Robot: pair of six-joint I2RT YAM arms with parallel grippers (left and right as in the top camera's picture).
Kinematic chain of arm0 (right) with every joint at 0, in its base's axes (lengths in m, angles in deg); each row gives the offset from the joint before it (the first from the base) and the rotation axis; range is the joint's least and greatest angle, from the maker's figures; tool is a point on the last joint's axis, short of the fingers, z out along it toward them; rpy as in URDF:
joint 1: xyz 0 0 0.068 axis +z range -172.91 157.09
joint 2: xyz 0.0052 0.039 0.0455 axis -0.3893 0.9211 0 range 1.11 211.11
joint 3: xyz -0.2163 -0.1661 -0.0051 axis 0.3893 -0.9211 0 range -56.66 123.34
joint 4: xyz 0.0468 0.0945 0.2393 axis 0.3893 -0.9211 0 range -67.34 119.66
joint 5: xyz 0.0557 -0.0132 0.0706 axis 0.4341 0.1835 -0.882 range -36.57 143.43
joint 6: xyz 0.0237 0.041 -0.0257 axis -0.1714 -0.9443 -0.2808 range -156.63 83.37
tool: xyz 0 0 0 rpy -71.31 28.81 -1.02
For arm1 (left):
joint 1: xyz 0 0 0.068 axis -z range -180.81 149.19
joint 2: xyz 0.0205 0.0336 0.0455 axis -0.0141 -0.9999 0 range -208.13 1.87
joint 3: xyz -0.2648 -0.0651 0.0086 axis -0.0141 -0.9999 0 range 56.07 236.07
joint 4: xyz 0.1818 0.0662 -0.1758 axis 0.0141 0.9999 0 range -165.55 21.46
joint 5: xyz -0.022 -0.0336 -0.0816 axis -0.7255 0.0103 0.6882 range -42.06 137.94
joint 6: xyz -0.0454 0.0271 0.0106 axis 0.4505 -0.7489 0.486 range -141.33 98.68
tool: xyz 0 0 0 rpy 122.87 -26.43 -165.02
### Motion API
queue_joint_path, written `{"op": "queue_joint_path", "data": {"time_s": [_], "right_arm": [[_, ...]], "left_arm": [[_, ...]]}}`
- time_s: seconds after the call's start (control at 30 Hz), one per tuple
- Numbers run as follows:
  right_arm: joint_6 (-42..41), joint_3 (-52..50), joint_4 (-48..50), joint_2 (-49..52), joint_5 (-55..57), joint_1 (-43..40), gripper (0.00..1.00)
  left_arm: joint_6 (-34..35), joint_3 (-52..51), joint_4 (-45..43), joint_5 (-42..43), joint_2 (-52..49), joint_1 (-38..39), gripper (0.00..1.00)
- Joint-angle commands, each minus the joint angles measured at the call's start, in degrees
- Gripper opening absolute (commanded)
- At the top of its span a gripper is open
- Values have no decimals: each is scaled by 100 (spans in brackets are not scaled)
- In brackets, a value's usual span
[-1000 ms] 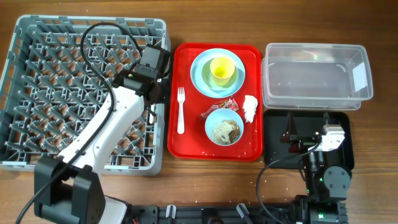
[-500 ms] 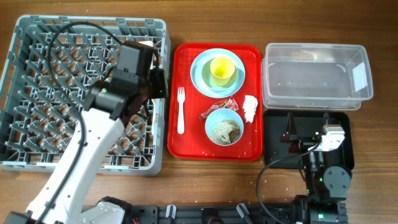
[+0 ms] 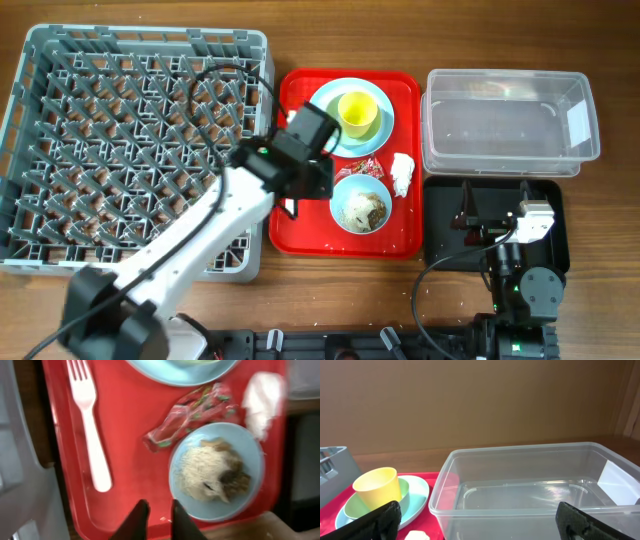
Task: Sort waste into correct bins and load items into the dishwasher rack
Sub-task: 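Move the left gripper back to the tray and grasp the white fork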
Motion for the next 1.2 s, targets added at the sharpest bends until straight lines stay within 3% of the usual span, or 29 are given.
{"op": "queue_joint_path", "data": {"time_s": [0.0,0.1,0.23,0.6,1.0,1.07,1.17], "right_arm": [[0,-7,17,-20,20,-22,100],[0,-7,17,-20,20,-22,100],[0,-7,17,-20,20,-22,100],[2,-7,17,-20,20,-22,100],[0,-7,17,-20,20,-22,100],[2,-7,17,-20,20,-22,100],[2,-7,17,-20,20,-22,100]], "left_arm": [[813,-68,-17,-1158,-625,155,25],[1097,-68,-39,-1753,-1145,149,27],[1095,-68,-238,-1856,-1593,149,28],[1091,-146,-695,-2212,-1768,138,31],[1073,-177,-885,-2765,-2109,138,15],[1073,-177,-883,-2970,-2109,138,5],[1073,-177,-881,-3069,-2109,138,4]]}}
